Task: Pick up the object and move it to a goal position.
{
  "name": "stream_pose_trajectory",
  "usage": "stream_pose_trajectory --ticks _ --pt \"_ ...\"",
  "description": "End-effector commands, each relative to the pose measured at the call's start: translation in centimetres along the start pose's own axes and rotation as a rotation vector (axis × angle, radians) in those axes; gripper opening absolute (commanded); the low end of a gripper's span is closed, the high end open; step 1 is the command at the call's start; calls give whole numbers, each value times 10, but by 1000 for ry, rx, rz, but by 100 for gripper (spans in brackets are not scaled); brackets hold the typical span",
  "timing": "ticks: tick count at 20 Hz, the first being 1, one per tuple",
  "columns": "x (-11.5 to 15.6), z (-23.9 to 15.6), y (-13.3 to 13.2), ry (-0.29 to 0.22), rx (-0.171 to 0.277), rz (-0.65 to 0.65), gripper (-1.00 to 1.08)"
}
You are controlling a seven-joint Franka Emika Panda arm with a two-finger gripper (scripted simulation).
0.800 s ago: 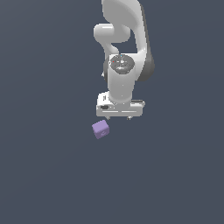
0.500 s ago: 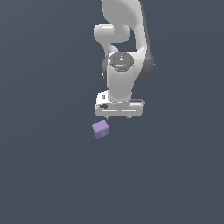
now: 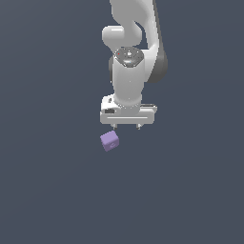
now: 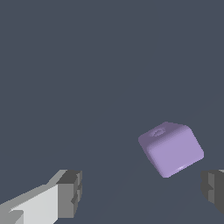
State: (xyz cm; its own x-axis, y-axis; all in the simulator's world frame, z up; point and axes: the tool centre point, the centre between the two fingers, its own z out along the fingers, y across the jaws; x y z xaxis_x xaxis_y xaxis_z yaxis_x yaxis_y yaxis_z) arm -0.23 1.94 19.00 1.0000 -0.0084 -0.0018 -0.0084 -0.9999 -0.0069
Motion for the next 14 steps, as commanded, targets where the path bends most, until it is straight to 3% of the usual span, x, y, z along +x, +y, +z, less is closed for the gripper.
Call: stream_pose_trajectory --ticks 1,14 --pt "0 2 0 -2 0 7 100" --pt "-2 19 16 -3 5 217 100"
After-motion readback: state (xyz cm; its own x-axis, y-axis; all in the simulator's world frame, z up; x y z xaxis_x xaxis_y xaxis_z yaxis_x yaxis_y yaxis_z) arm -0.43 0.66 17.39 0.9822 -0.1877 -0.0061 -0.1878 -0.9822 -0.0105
